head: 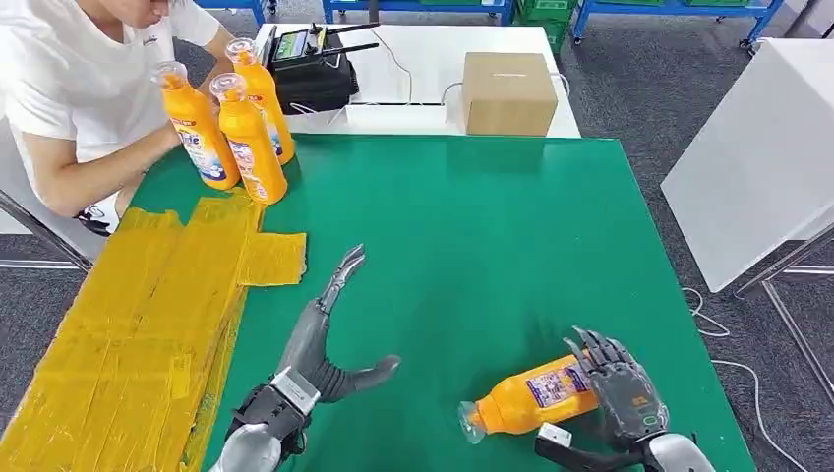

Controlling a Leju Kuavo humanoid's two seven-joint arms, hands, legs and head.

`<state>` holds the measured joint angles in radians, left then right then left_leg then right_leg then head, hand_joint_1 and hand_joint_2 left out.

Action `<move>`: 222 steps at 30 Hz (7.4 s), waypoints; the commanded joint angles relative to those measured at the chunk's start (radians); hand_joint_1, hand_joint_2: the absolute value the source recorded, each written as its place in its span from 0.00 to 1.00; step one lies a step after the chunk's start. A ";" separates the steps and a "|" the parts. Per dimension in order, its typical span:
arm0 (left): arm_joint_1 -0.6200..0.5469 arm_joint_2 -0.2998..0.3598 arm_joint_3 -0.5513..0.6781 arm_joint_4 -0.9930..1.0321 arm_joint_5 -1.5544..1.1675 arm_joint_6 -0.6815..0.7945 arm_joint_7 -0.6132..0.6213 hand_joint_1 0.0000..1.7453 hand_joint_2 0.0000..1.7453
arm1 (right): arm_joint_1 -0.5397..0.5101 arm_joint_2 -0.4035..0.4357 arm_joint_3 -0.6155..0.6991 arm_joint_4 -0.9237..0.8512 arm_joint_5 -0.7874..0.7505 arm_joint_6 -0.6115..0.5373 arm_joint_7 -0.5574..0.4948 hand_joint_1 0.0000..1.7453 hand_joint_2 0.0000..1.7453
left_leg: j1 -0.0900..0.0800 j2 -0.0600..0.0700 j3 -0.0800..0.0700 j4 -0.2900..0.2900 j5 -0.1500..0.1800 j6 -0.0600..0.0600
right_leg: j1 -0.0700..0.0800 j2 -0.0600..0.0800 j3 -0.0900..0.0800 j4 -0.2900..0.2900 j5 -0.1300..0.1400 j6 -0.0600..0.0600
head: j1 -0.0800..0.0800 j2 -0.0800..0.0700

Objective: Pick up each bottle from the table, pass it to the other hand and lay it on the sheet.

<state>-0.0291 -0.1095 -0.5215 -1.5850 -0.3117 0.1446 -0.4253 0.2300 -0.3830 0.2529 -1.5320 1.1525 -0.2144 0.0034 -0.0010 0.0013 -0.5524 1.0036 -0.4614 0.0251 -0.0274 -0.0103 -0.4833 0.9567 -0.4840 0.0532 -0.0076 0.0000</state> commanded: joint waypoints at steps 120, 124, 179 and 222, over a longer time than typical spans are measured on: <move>-0.242 0.049 -0.058 0.189 0.338 -0.214 0.132 0.00 1.00 | -0.393 0.579 0.191 0.349 -0.814 -0.030 -0.443 1.00 1.00 | 0.004 -0.002 0.000 -0.001 0.001 -0.001 | 0.004 -0.002 0.002 -0.001 0.000 -0.003 | 0.000 0.000; -0.242 0.049 -0.058 0.189 0.338 -0.214 0.132 0.00 1.00 | -0.393 0.579 0.191 0.349 -0.814 -0.030 -0.443 1.00 1.00 | 0.004 -0.002 0.000 -0.001 0.001 -0.001 | 0.004 -0.002 0.002 -0.001 0.000 -0.003 | 0.000 0.000; -0.256 0.032 -0.155 0.142 0.330 -0.107 0.066 1.00 1.00 | -0.532 0.639 0.352 0.613 -0.862 -0.042 -0.436 1.00 1.00 | 0.005 -0.002 -0.001 -0.001 0.001 -0.001 | 0.005 -0.002 0.002 -0.001 0.000 -0.003 | 0.000 0.000; -0.247 0.084 0.039 0.109 -0.062 0.335 0.013 1.00 1.00 | -0.347 0.518 0.285 0.147 -0.860 -0.113 -0.438 0.00 1.00 | 0.005 -0.003 -0.001 -0.001 0.001 -0.001 | 0.005 -0.003 0.002 -0.001 0.000 -0.003 | 0.001 0.000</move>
<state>-0.2491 -0.0885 -0.6088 -1.4797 -0.0768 0.1668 -0.3948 -0.2347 0.2549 0.5623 -1.0672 0.2796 -0.3071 -0.4257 0.0026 0.0000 -0.5545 1.0034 -0.4602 0.0255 -0.0241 -0.0120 -0.4839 0.9576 -0.4841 0.0529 -0.0069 0.0000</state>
